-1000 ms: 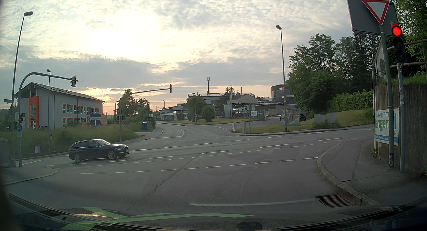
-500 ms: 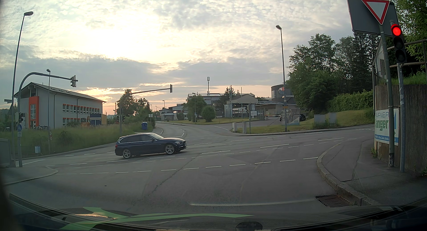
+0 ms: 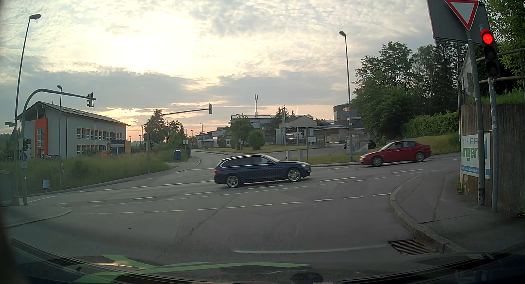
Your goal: Follow the waypoints while adhering to traffic rules and regulations
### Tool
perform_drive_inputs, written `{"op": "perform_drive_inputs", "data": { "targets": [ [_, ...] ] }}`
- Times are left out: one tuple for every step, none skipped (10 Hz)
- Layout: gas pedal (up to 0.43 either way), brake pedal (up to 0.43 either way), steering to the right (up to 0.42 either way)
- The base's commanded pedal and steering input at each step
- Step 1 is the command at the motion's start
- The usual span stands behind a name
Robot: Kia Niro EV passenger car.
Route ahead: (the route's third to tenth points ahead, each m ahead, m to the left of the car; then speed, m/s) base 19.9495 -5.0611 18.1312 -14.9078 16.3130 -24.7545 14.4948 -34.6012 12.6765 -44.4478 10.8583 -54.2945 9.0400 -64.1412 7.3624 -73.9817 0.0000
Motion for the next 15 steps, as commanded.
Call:
{"op": "perform_drive_inputs", "data": {
  "targets": [
    [0.000,0.396,0.004],
    [0.000,0.396,0.004],
    [0.000,0.396,0.004],
    [0.000,0.396,0.004],
    [0.000,0.396,0.004],
    [0.000,0.396,0.004],
    [0.000,0.396,0.004],
    [0.000,0.396,0.004],
    [0.000,0.396,0.004],
    [0.000,0.402,0.004],
    [0.000,0.402,0.004],
    [0.000,0.396,0.004],
    [0.000,0.396,0.004],
    [0.000,0.396,0.004],
    [0.000,0.396,0.004]
  ]
}}
